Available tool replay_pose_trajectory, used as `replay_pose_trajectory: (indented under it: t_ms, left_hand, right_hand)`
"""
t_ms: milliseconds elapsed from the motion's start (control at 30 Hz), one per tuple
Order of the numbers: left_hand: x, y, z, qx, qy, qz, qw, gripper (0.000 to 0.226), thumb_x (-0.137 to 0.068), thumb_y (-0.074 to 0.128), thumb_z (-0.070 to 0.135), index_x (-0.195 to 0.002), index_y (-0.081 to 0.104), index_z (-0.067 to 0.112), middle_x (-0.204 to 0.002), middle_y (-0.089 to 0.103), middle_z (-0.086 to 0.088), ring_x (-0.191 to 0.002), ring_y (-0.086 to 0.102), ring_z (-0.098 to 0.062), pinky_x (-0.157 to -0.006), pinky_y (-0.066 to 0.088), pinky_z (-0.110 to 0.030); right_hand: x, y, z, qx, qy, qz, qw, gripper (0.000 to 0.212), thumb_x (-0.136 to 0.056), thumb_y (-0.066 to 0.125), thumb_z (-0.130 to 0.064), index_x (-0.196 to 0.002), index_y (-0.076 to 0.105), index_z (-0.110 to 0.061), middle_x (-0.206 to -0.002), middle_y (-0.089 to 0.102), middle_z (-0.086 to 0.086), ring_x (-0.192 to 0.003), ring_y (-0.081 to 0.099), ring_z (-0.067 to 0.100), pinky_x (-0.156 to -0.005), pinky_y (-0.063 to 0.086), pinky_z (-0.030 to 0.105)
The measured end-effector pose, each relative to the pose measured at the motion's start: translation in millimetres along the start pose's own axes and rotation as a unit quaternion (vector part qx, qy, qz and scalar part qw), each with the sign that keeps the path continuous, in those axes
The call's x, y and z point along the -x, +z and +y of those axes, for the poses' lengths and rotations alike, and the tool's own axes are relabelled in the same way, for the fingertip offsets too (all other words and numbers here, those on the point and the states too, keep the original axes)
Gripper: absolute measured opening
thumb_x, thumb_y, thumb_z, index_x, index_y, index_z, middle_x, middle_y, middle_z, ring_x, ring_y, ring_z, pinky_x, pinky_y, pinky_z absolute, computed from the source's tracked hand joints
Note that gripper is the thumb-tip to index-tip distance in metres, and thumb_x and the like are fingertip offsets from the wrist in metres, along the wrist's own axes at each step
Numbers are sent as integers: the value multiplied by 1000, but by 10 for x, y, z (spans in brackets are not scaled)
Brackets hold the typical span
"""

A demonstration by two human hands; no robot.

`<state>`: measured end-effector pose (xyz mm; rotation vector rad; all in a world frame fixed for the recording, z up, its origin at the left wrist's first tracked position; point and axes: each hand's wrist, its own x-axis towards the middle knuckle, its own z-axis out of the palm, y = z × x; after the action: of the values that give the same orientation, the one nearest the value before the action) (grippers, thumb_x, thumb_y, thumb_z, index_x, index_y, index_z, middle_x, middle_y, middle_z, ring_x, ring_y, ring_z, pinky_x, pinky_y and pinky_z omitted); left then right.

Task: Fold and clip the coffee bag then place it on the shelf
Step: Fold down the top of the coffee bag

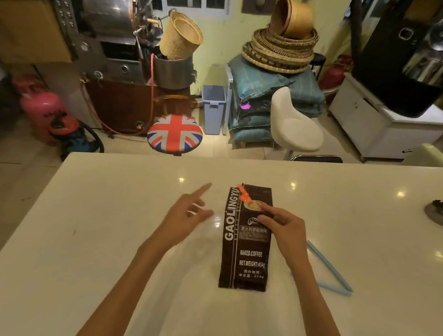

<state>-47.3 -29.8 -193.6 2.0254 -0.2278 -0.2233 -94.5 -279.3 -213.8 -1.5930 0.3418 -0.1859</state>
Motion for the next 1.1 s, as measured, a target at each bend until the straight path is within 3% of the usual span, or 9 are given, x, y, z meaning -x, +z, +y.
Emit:
replay_pose_trajectory:
  t_ms: [100,200,367,467,633,767,833,967,1100]
  left_hand:
    - [84,315,70,51,10,-79,996,56,-88,68,23,-135,50,45,-126,59,7,-110,61,-8,-87,55,-26]
    - [75,401,62,133,-14,34,990,37,-84,70,10,-111,69,36,-117,71,-2,-97,70,-12,-74,62,-26]
    - [37,345,54,45,-33,115,992,18,-83,72,14,-100,75,20,-103,65,2,-92,64,-10,-83,57,-25]
    - [46,305,81,15,-23,151,988,10,-80,76,15,-89,75,19,-108,48,1,-96,52,-6,-72,48,-8]
    - [69,251,111,122,-58,96,986,9,-78,75,6,-85,78,10,-86,76,-2,-84,72,-18,-71,57,-24]
    - [132,281,139,260,-88,119,954,9,-81,75,14,-87,73,8,-77,74,-2,-69,71,-11,-59,57,-19]
    - [150,380,141,293,-107,159,937,12,-83,73,20,-83,68,9,-77,72,-6,-67,70,-15,-59,57,-25]
    - [239,628,201,206,-38,242,947,12,-89,64,13,-78,64,16,-74,68,5,-67,64,-4,-64,53,-15]
    - [301,643,158,213,2,268,940,13,-92,60,8,-81,65,14,-75,67,6,-71,64,-7,-67,53,-16]
  right_hand:
    - [75,227,25,-10,-6,-17,1000,28,-80,76,-4,-107,78,-12,-100,79,5,-91,76,17,-75,62,27]
    - [120,373,84,12,-25,-3,1000,22,-79,78,-9,-97,80,-22,-95,78,0,-89,74,15,-77,61,26]
    - [73,454,34,111,-83,14,990,19,-77,82,-18,-87,77,-34,-93,46,-2,-87,52,8,-72,53,12]
    - [72,465,32,79,-80,-8,994,21,-78,81,-14,-81,77,-35,-97,56,-4,-91,59,7,-79,55,21]
    - [83,428,-14,58,-47,-41,996,14,-87,71,-13,-80,76,-24,-79,76,-5,-73,69,-1,-65,55,16]
    - [126,483,27,19,-31,-12,999,13,-93,64,-18,-85,73,-22,-85,76,1,-82,72,14,-71,59,29]
    - [220,638,63,14,-17,20,1000,11,-97,58,-23,-96,69,-19,-95,72,0,-92,70,19,-74,56,24]
    - [380,922,158,265,-143,69,951,31,-94,50,-48,-116,60,-29,-126,46,-5,-115,48,9,-91,43,18]
    - [369,937,117,253,-145,97,952,30,-84,58,-56,-92,62,-28,-97,49,-9,-77,58,5,-67,51,22]
